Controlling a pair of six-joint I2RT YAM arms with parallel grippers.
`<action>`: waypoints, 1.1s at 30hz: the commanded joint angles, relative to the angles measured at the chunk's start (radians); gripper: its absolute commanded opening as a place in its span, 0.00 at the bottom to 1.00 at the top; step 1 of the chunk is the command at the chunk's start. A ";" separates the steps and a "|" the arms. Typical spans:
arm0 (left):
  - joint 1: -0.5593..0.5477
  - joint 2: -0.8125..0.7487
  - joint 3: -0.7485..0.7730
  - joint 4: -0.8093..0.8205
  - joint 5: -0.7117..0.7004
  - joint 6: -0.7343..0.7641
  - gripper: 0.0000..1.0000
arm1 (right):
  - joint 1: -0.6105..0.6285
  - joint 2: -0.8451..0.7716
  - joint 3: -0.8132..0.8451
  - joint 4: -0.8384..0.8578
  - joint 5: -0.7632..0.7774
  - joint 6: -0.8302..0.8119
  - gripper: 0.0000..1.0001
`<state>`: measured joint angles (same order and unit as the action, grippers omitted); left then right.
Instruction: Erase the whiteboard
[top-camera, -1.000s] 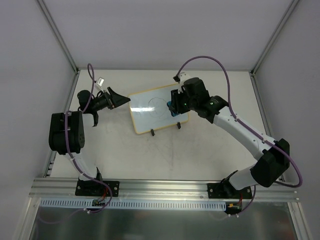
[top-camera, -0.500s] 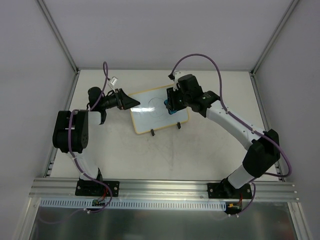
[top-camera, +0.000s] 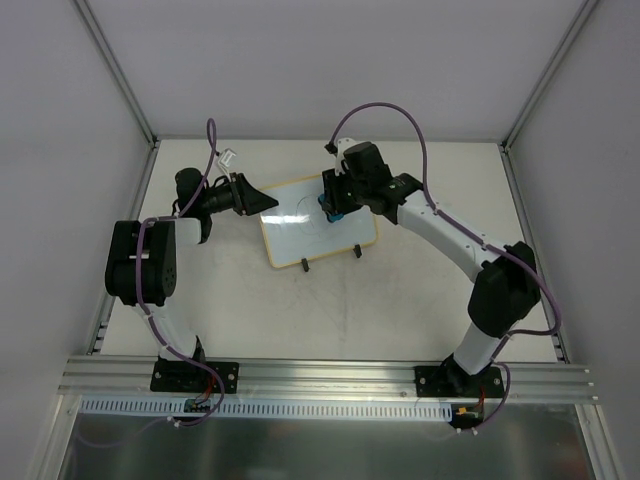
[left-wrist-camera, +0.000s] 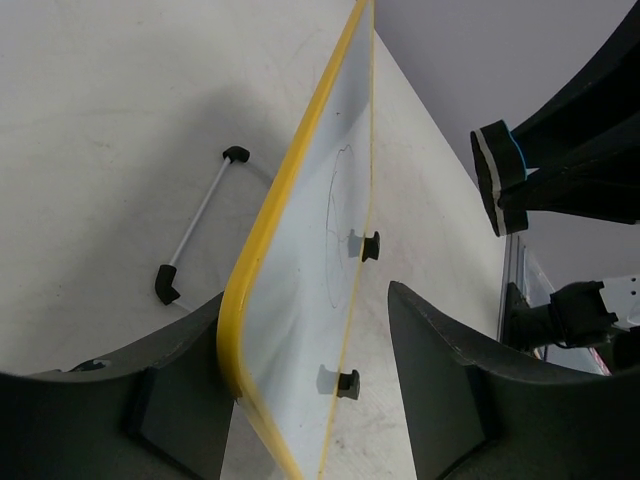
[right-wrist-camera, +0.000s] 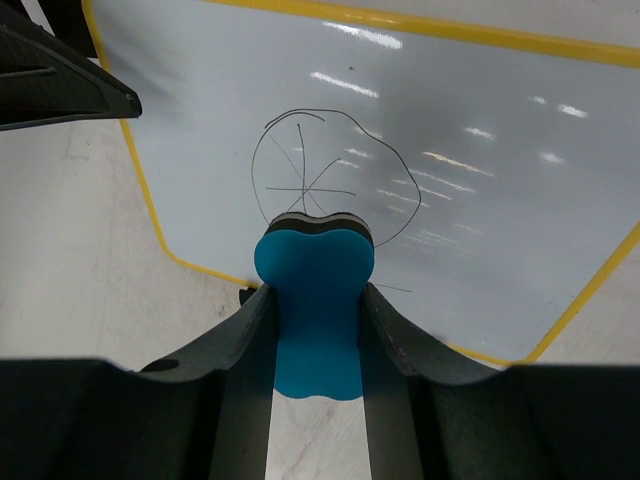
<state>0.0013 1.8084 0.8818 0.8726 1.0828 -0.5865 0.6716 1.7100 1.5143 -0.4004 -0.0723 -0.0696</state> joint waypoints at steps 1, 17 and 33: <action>0.003 -0.017 0.005 0.025 0.048 0.042 0.57 | -0.003 0.017 0.046 0.057 -0.015 -0.018 0.08; 0.028 0.015 0.020 0.006 0.091 0.024 0.25 | 0.003 0.132 0.113 0.094 -0.009 -0.041 0.07; 0.035 0.092 0.060 0.085 0.137 -0.062 0.00 | 0.048 0.194 0.147 0.138 0.146 -0.104 0.05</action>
<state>0.0338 1.8957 0.9249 0.9150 1.2213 -0.6754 0.7116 1.8957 1.6051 -0.3077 0.0170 -0.1478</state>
